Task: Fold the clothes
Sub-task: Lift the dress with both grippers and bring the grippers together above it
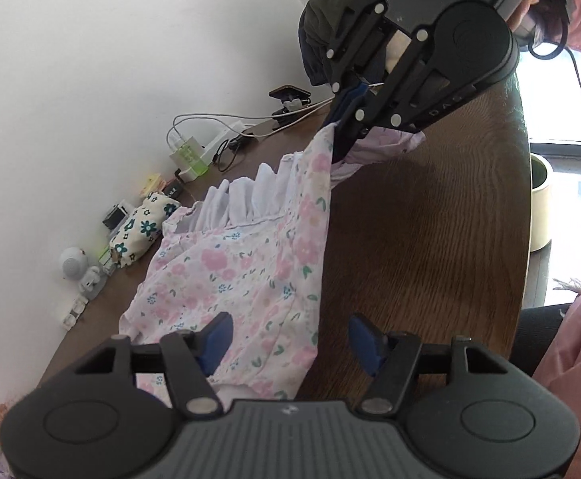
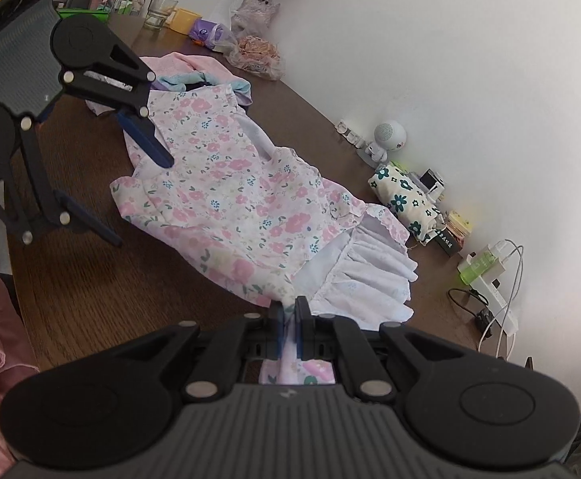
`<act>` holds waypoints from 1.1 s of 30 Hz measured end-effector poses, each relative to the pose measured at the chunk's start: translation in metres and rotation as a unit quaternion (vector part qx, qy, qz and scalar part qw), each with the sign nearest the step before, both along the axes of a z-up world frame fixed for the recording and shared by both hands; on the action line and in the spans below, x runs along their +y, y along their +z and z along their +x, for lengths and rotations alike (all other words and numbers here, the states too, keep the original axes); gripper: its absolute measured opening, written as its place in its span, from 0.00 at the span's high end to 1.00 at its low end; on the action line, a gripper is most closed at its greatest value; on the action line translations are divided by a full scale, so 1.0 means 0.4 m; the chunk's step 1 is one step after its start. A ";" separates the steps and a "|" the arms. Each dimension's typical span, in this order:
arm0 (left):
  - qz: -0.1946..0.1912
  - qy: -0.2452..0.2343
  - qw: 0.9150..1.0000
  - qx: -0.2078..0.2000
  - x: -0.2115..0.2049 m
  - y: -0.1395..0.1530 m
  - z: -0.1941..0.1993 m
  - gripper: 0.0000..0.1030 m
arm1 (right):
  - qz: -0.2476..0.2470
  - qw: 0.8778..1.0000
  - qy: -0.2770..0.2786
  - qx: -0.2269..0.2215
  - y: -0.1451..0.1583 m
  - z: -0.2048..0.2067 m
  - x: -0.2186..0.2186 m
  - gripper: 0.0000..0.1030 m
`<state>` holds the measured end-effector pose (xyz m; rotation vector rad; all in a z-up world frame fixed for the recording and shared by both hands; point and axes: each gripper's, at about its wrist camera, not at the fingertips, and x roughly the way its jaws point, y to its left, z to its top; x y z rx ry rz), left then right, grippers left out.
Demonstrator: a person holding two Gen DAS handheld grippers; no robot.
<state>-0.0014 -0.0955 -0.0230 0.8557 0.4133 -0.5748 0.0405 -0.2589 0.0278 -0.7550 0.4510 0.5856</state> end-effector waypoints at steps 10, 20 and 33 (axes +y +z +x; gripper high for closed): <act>0.101 0.046 0.993 -0.044 0.037 -0.008 -0.002 0.98 | -0.015 1.000 0.027 -0.004 0.018 -0.019 -0.007 0.95; 0.138 0.078 0.976 -0.149 0.031 0.143 0.331 0.99 | -0.062 0.997 -0.004 -0.052 0.104 0.214 0.075 0.95; 0.031 0.112 0.910 -0.397 0.089 0.692 0.486 0.99 | -0.085 0.935 -0.063 -0.339 0.553 0.402 0.159 0.96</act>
